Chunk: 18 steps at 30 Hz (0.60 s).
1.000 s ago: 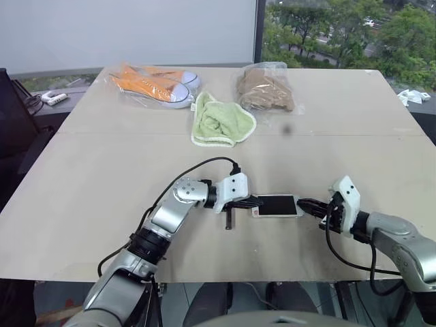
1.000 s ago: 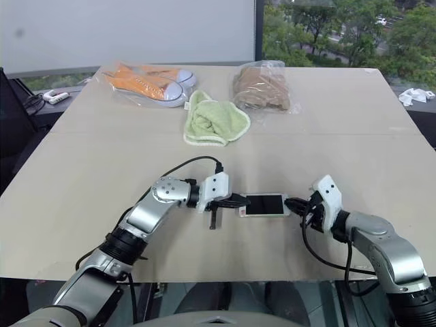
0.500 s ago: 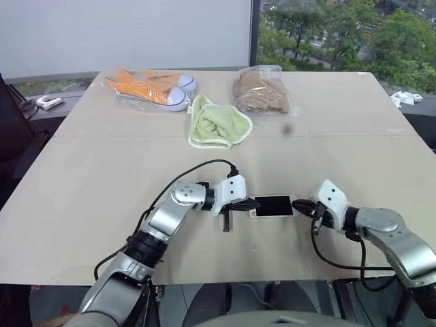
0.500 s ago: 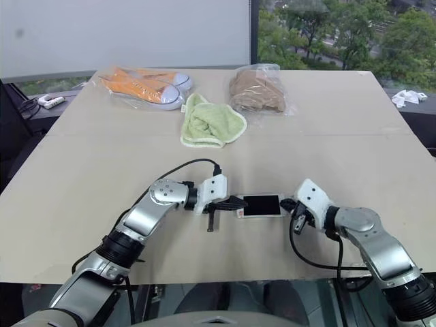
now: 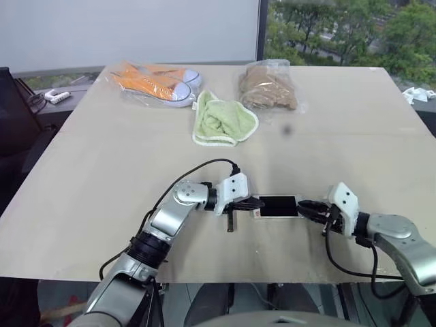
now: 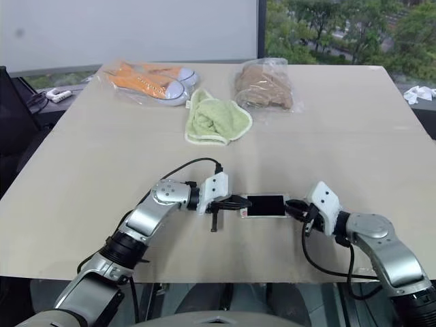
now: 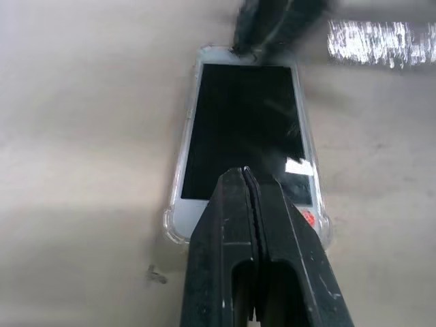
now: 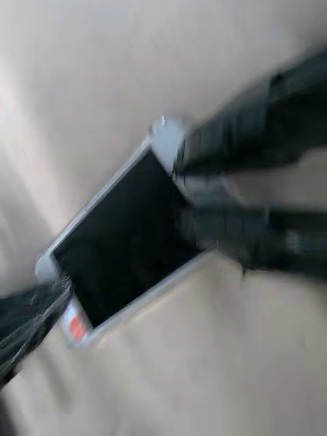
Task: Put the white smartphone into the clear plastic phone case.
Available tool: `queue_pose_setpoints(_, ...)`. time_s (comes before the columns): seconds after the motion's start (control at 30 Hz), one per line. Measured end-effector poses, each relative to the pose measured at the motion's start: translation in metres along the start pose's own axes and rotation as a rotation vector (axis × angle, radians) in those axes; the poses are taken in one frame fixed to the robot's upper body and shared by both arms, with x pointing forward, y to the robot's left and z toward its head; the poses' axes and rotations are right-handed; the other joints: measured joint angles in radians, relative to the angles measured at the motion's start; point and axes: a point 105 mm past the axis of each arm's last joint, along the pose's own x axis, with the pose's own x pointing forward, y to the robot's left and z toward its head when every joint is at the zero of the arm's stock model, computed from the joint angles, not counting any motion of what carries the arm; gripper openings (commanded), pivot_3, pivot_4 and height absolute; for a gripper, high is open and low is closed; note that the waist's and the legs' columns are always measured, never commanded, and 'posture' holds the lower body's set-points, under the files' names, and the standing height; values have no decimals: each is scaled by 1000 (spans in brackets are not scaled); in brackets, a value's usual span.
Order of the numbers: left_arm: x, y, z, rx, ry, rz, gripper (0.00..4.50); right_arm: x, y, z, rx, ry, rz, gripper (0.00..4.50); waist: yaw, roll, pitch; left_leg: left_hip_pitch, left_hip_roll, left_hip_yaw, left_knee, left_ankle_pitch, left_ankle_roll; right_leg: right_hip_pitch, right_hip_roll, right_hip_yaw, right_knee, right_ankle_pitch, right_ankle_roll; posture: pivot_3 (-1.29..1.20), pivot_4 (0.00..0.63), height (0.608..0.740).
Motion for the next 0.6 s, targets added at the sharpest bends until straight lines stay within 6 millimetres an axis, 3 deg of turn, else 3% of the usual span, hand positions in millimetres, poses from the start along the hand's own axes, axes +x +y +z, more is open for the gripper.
queue_pose_setpoints(0.13, -20, -4, 19, -58, -84, 29, 2638, -18, -4, 12, 73, -33, 20, 4196, -1, 6, 11, -3, 0, 0, 0, 0, 0, -2, 0, 0, -2, 0, 0, 0, 150, 740)
queue_pose_setpoints(0.17, -29, -3, 24, -68, -105, 62, 3313, -26, -7, 17, 83, -55, 12, 4500, -1, 6, 13, -3, 0, 0, 0, 0, 0, -2, 0, 0, -3, 0, 0, 0, 150, 740)
queue_pose_setpoints(0.23, -48, -3, 27, -87, -115, 119, 4276, -40, -13, 22, 91, -72, -8, 4500, 1, 7, 14, -3, 0, 0, 0, 0, 0, -2, 0, 0, -3, 0, 0, 0, 150, 740)
queue_pose_setpoints(0.33, -77, -9, 20, -109, -73, 193, 4459, -59, -21, 16, 90, -58, -40, 4500, 1, 7, 15, -3, 0, 0, 0, 0, 0, -1, 0, 0, -4, 0, 0, 0, 150, 740)
queue_pose_setpoints(0.43, -107, -18, -5, -172, 26, 275, 4459, -80, -40, 4, 76, -53, -113, 4500, 0, 8, 16, -2, 0, 1, 0, 0, 0, 0, 0, 1, -4, 0, 0, 0, 150, 740)
queue_pose_setpoints(0.5, -115, -28, -18, -204, 66, 278, 4459, -93, -47, -2, 58, -37, -137, 4500, 2, 10, 19, -1, 0, 1, 0, -2, 3, 1, -1, 0, -4, 0, 0, 0, 150, 740)
queue_pose_setpoints(0.6, -122, -28, -18, -183, 69, 286, 4459, -101, -48, -6, 2, -11, -109, 4500, 9, 9, 20, 0, 0, 0, 0, -2, 4, 2, -1, -2, -3, 0, 0, 0, 150, 740)
